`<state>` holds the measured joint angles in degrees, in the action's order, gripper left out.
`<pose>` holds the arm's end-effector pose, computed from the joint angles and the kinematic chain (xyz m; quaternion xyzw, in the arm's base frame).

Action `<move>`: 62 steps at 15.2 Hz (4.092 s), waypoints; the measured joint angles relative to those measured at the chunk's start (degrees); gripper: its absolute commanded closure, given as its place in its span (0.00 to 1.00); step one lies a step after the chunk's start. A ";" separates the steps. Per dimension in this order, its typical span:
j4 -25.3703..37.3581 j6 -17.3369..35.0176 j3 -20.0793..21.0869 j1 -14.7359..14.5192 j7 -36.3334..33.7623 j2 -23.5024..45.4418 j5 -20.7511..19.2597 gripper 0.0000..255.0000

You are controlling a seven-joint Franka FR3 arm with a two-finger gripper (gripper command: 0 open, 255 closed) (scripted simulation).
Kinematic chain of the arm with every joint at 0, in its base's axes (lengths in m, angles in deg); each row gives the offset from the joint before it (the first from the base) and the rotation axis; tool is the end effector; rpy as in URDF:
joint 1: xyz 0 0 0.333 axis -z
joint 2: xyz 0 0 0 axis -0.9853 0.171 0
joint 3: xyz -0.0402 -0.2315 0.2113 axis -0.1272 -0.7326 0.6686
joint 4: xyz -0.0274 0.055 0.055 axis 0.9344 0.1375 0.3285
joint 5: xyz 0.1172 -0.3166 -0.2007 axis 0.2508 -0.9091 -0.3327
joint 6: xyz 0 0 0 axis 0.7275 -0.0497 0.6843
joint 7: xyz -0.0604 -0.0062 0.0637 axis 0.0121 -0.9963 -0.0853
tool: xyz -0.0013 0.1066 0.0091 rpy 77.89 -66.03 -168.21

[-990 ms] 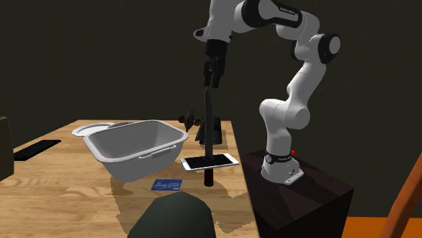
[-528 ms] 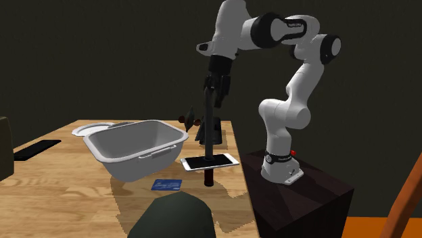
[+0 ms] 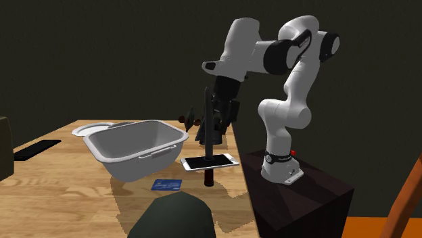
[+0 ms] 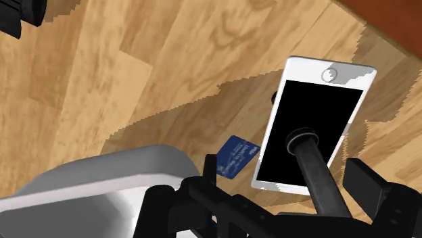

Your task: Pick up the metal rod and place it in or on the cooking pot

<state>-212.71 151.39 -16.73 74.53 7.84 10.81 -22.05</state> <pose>0.3710 0.1069 0.5106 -0.9833 -0.0008 -0.1807 0.0215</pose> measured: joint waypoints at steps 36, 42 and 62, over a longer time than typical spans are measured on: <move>0.25 11.76 4.96 0.06 -3.03 9.00 -1.30 1.00; 3.30 6.71 4.26 -0.16 -2.48 6.99 -1.08 1.00; 17.70 -9.09 2.84 0.13 -1.57 5.58 -1.39 1.00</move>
<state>-195.01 142.31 -13.89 74.66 6.27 16.39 -23.44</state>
